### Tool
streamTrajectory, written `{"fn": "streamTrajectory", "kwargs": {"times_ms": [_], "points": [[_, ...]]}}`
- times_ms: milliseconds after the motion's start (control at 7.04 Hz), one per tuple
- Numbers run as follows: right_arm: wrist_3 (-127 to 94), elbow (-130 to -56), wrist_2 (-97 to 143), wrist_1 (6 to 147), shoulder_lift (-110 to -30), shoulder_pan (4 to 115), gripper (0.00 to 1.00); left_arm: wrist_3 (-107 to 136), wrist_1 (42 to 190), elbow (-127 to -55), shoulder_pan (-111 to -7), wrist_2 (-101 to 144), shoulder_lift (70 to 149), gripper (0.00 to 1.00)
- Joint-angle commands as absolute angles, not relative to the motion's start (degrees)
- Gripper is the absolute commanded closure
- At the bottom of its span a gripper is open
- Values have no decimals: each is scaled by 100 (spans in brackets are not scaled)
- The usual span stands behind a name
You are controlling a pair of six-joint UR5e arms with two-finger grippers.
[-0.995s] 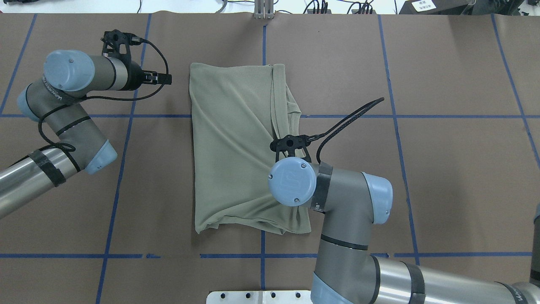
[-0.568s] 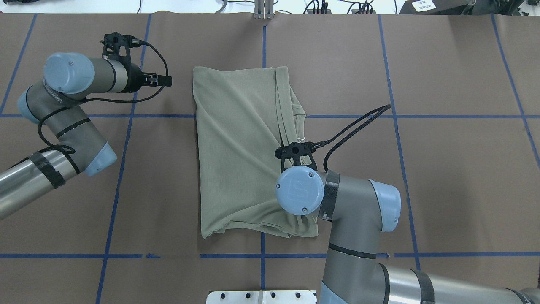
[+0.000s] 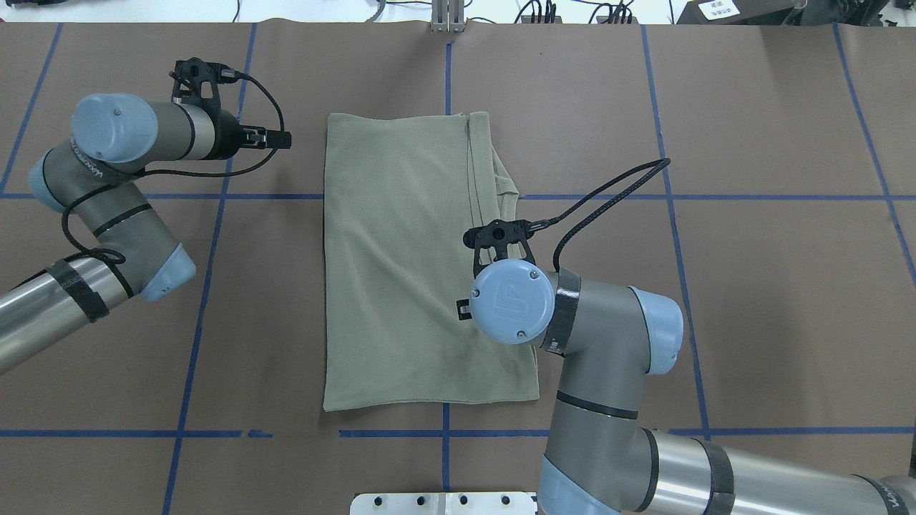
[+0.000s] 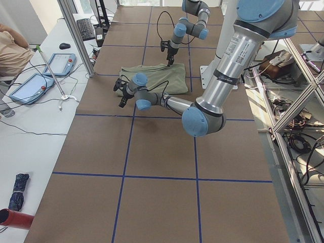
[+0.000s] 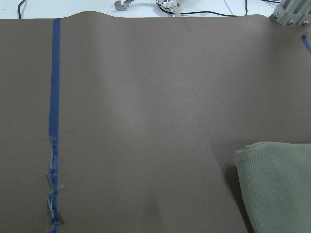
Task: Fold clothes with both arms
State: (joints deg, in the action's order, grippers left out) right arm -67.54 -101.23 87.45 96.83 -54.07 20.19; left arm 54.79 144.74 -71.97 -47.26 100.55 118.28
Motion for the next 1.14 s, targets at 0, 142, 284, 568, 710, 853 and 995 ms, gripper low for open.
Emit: {"fn": "streamTrajectory", "kwargs": {"times_ms": [0,142,284,568,710,853,995], "points": [[-6828,-9959,8754,9606,-5396,1970,0,5545,14484,-7225,-4702,10055,11769,0],[-6742,-9801,8754,9493,-5353,1960,0,5546,14519,-7216,-4702,10055,11769,0],[-6628,-9678,8745,9492,-5387,1969,0,5546,14598,-7207,-4702,10055,11769,0],[-6293,-9668,8780,9588,-5414,2074,0,5546,14599,-7207,-4702,10055,11760,0],[-6128,-9668,8789,9632,-5431,2153,0,5546,14599,-7198,-4702,10055,11760,0],[-5995,-9659,8798,9642,-5458,2275,0,5546,14599,-7198,-4702,10055,11760,0],[-5881,-9511,8798,9633,-5510,2407,0,5546,14599,-7198,-4702,10055,11760,0]]}}
